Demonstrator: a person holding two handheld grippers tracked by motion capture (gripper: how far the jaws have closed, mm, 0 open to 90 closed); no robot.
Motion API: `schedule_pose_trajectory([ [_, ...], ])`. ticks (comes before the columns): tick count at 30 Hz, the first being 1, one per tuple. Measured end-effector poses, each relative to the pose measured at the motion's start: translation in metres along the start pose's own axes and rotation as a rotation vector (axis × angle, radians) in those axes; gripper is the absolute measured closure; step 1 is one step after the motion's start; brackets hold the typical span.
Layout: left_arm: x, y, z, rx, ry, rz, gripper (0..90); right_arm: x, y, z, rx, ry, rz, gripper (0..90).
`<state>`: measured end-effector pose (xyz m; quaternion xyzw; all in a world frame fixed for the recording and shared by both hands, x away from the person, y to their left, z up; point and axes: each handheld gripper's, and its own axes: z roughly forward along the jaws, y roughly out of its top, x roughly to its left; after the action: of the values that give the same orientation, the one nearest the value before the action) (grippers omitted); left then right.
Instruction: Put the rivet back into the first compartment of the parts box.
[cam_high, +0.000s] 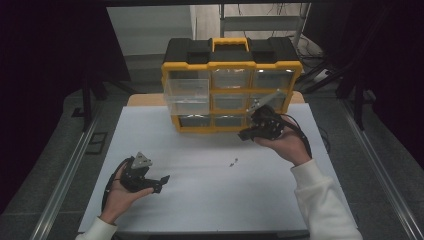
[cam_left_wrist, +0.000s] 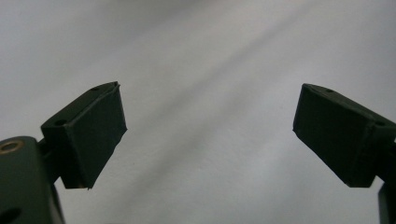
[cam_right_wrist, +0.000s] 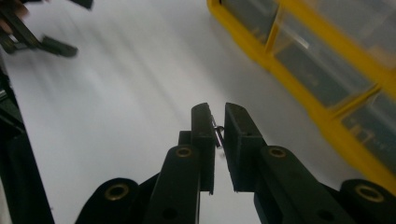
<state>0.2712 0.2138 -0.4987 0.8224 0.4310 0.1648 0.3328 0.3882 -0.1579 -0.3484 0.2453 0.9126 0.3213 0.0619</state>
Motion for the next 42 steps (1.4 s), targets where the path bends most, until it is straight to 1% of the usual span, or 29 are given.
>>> schedule_pose_trajectory([
  [6, 0.0, -0.001, 0.001, 0.004, -0.004, 0.001, 9.7, 0.0, 0.03, -0.016, -0.027, -0.001, -0.028, 82.7],
  [7, 0.001, -0.001, 0.001, 0.005, -0.004, 0.002, 9.8, 0.001, 0.039, -0.02, -0.031, 0.009, -0.036, 82.7],
  [8, 0.001, -0.001, 0.001, 0.005, -0.004, 0.002, 9.8, 0.001, 0.039, -0.02, -0.031, 0.009, -0.036, 82.7],
  [10, 0.0, -0.002, 0.001, 0.005, -0.003, 0.002, 9.8, 0.001, 0.046, -0.022, -0.038, 0.009, -0.045, 82.7],
  [11, 0.0, -0.002, 0.001, 0.008, -0.004, 0.002, 9.8, 0.002, 0.055, -0.027, -0.047, 0.014, -0.051, 82.7],
  [13, 0.0, -0.002, 0.001, 0.009, -0.003, 0.0, 9.8, 0.002, 0.058, -0.028, -0.049, 0.015, -0.05, 82.7],
  [16, 0.0, -0.002, 0.002, 0.01, -0.004, 0.0, 9.8, 0.002, 0.072, -0.033, -0.058, 0.018, -0.052, 82.6],
  [17, 0.0, -0.002, 0.002, 0.01, -0.005, -0.003, 9.8, 0.002, 0.08, -0.034, -0.063, 0.023, -0.058, 82.6],
  [19, 0.0, -0.002, 0.002, 0.01, -0.004, -0.003, 9.8, 0.002, 0.083, -0.035, -0.066, 0.025, -0.057, 82.7],
  [23, 0.001, -0.002, 0.001, 0.011, -0.004, 0.001, 9.8, 0.001, 0.099, -0.037, -0.079, 0.035, -0.059, 82.7],
  [29, 0.002, -0.003, 0.001, 0.015, -0.005, -0.002, 9.8, 0.001, 0.118, -0.04, -0.078, 0.031, -0.068, 82.6],
  [33, 0.002, -0.003, 0.001, 0.013, -0.005, -0.003, 9.8, 0.0, 0.128, -0.038, -0.074, 0.033, -0.07, 82.6],
  [34, 0.002, -0.003, 0.001, 0.013, -0.005, -0.003, 9.8, 0.0, 0.134, -0.037, -0.072, 0.031, -0.073, 82.5],
  [35, 0.002, -0.003, 0.001, 0.013, -0.005, -0.003, 9.8, 0.0, 0.134, -0.037, -0.072, 0.031, -0.073, 82.5],
  [37, 0.002, -0.003, 0.001, 0.014, -0.005, -0.002, 9.8, 0.002, 0.142, -0.036, -0.079, 0.031, -0.078, 82.6],
  [38, 0.002, -0.003, 0.001, 0.014, -0.005, -0.002, 9.8, 0.002, 0.142, -0.036, -0.079, 0.031, -0.078, 82.6],
  [40, 0.002, -0.003, 0.001, 0.014, -0.005, 0.0, 9.8, 0.005, 0.147, -0.034, -0.081, 0.033, -0.081, 82.6],
  [41, 0.002, -0.003, 0.001, 0.013, -0.005, -0.001, 9.8, 0.008, 0.153, -0.032, -0.078, 0.036, -0.086, 82.5],
  [42, 0.002, -0.003, 0.001, 0.013, -0.005, 0.001, 9.8, 0.008, 0.153, -0.032, -0.078, 0.036, -0.086, 82.5],
])
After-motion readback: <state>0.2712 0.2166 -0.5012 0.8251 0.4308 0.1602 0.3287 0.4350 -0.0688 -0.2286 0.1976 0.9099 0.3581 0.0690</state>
